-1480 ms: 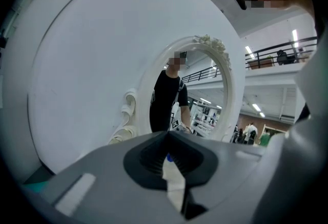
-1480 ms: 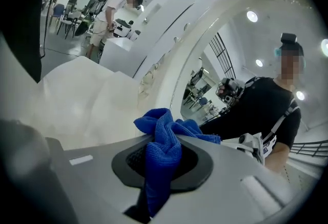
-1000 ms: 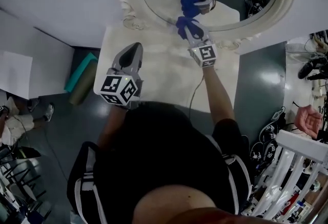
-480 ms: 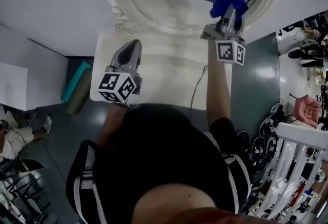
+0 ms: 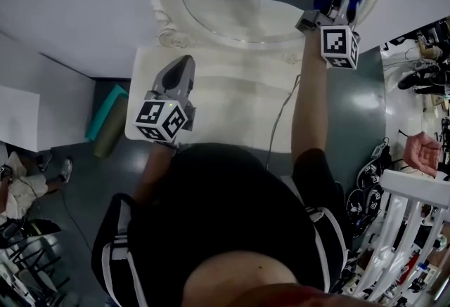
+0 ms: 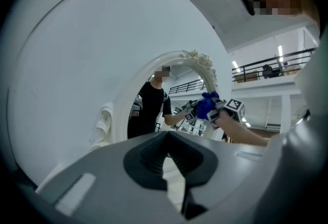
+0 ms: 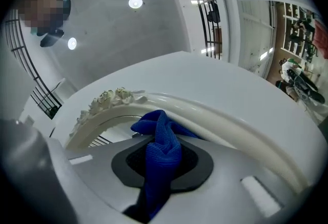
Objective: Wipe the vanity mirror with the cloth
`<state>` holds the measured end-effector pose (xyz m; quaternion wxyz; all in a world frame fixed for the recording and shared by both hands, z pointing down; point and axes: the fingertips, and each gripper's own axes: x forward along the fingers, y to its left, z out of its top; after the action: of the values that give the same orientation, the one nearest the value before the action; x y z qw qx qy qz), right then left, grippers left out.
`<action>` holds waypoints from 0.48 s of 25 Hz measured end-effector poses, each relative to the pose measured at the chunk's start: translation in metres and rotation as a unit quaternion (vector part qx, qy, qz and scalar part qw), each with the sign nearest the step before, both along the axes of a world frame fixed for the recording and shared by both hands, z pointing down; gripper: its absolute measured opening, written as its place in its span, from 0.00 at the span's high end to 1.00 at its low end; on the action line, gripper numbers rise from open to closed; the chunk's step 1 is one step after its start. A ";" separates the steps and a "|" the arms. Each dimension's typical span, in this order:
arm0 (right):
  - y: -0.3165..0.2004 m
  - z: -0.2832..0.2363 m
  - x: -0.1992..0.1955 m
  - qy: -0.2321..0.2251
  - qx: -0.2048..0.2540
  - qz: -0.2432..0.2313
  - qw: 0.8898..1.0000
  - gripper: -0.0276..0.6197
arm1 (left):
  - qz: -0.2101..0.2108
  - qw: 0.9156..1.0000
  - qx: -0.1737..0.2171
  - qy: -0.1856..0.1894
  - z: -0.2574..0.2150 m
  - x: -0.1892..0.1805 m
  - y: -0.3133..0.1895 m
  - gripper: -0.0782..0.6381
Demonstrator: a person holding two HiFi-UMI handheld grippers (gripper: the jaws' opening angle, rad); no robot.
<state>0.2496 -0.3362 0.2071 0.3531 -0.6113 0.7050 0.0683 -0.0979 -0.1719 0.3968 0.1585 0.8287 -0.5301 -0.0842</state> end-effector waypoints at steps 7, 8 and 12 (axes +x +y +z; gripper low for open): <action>0.003 -0.048 -0.040 0.095 0.015 -0.003 0.995 0.88 | -0.004 1.000 0.000 0.005 -0.005 0.000 -0.004 0.88; 0.004 -0.055 -0.047 0.118 0.019 0.001 0.993 0.88 | -0.003 1.000 0.001 0.005 -0.006 0.001 -0.004 0.88; 0.008 -0.074 -0.074 0.220 0.036 0.024 0.974 0.88 | -0.002 1.000 0.001 0.004 -0.008 0.002 -0.006 0.88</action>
<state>0.1753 -0.3279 0.1331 0.2094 -0.5849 0.7474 0.2353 -0.0962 -0.1776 0.3888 0.1594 0.8273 -0.5314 -0.0885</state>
